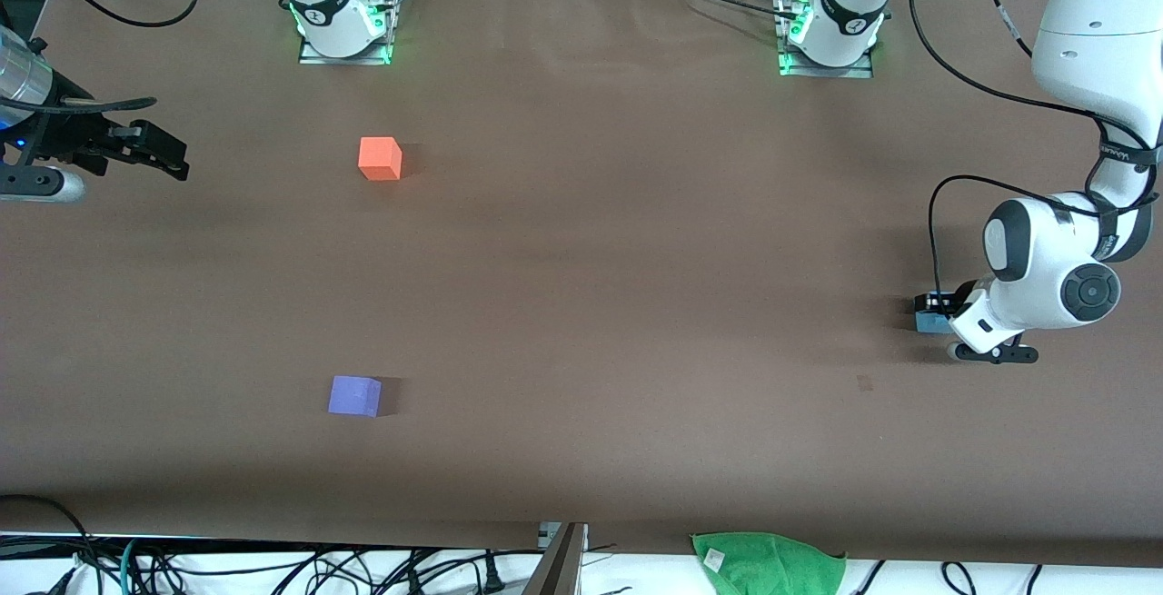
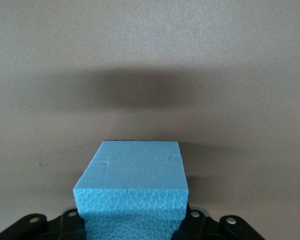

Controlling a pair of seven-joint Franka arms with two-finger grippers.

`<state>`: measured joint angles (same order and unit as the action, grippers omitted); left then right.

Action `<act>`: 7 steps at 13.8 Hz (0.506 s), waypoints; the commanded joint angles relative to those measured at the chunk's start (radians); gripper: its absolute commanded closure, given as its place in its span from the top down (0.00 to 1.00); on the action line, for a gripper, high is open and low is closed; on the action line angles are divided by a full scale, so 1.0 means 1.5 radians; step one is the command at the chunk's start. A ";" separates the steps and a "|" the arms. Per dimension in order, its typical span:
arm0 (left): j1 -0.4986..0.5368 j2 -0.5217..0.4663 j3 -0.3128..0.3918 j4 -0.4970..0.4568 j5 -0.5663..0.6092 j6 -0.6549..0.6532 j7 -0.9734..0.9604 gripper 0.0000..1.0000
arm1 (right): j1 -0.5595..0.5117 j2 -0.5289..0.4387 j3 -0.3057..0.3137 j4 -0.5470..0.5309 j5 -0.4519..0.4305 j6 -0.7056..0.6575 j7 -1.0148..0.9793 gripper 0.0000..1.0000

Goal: Place blue block between orange and purple blocks
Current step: 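Close the left gripper on the light blue cube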

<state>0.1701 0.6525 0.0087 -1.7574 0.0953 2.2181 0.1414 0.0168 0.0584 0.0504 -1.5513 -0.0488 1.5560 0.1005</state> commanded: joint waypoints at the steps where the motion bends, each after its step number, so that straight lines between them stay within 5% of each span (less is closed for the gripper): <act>1: 0.002 -0.006 -0.003 0.004 -0.013 -0.002 0.009 0.08 | -0.007 0.008 0.002 0.019 0.009 -0.003 -0.009 1.00; 7: -0.011 -0.067 -0.030 0.029 -0.013 -0.093 0.001 0.08 | -0.007 0.011 0.001 0.024 0.008 0.006 -0.011 1.00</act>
<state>0.1674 0.6106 -0.0100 -1.7303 0.0950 2.1700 0.1414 0.0159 0.0609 0.0497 -1.5438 -0.0488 1.5680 0.1005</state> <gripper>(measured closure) 0.414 0.000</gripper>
